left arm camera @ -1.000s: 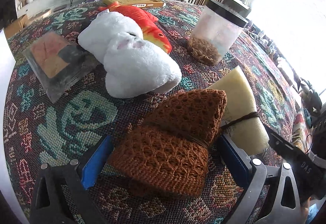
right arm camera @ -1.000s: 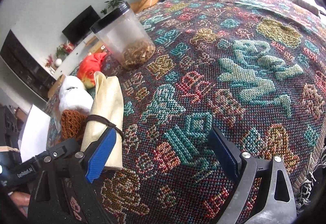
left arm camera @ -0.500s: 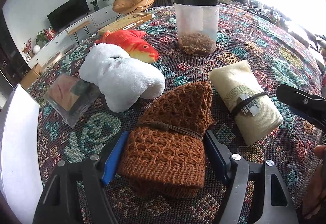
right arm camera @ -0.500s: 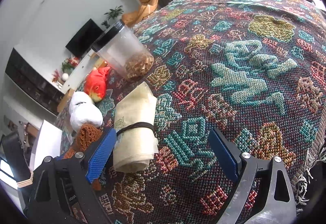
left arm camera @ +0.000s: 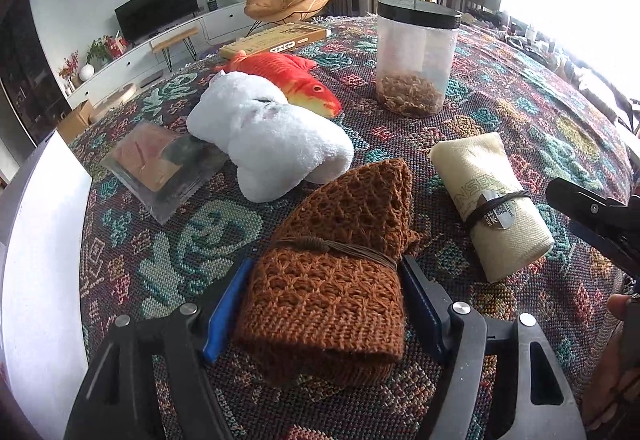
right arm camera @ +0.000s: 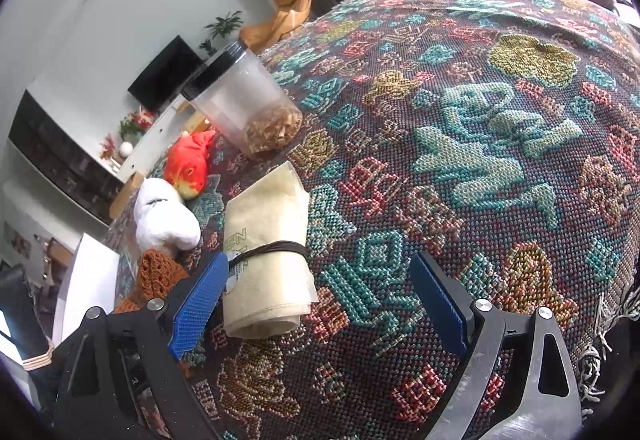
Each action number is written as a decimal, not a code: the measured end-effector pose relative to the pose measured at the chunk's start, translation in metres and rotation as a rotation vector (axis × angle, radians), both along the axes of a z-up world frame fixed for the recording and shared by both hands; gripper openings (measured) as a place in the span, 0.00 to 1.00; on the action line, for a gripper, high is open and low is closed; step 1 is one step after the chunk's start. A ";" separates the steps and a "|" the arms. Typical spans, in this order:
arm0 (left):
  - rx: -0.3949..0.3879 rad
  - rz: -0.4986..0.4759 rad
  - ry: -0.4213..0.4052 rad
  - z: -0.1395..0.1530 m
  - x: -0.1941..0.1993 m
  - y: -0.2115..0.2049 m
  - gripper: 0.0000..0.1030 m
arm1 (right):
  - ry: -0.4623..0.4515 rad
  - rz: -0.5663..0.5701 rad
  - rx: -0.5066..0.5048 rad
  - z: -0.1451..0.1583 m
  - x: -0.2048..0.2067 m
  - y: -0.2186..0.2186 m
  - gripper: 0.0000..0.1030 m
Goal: Organize soft objects
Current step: 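Grasp the cream towel roll with the right gripper while the left gripper holds the knit hat, then carry the knit hat and towel roll over the white box and open both grippers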
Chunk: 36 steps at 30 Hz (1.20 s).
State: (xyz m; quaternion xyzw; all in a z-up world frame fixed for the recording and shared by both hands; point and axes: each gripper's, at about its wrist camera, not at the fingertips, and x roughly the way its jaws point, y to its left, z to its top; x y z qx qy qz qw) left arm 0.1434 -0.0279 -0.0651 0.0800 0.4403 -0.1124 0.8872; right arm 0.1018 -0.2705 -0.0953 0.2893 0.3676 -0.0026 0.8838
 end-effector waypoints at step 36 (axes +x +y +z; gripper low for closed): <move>-0.193 0.456 -0.121 0.099 -0.150 0.259 0.70 | -0.080 0.717 -0.213 0.140 -0.033 0.215 0.39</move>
